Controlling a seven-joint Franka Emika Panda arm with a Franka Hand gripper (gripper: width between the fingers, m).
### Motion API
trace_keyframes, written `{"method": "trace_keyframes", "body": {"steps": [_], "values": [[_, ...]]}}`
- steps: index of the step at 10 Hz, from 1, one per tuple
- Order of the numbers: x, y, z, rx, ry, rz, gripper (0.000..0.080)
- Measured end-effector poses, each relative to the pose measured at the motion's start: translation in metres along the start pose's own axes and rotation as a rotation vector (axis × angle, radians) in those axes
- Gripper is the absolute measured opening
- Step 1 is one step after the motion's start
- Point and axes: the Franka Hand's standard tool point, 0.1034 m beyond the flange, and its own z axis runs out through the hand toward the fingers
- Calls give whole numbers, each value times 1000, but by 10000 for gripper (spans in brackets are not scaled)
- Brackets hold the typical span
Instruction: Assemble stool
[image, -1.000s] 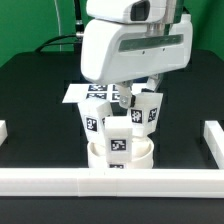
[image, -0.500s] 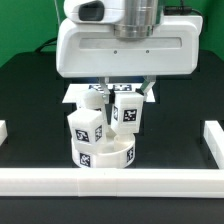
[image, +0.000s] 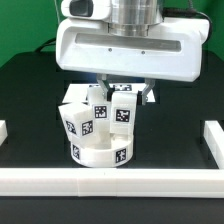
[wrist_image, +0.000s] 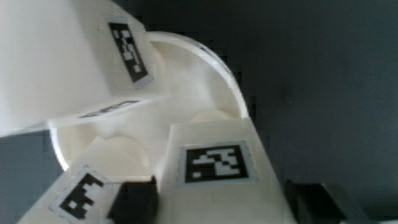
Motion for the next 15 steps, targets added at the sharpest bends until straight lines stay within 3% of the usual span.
{"method": "trace_keyframes", "body": {"steps": [1, 2, 3, 9, 10, 11, 13, 14, 15], "values": [[0, 1, 0, 9, -2, 63, 341], [1, 6, 2, 63, -11, 174, 341], [4, 8, 2, 87, -5, 303, 341], [7, 5, 1, 94, -18, 802, 341], [8, 5, 1, 101, -15, 865, 341], [10, 6, 1, 133, -1, 986, 341], [10, 4, 1, 135, -2, 1039, 341], [10, 4, 2, 134, -2, 1037, 458], [10, 4, 1, 133, -3, 1036, 458]]}}
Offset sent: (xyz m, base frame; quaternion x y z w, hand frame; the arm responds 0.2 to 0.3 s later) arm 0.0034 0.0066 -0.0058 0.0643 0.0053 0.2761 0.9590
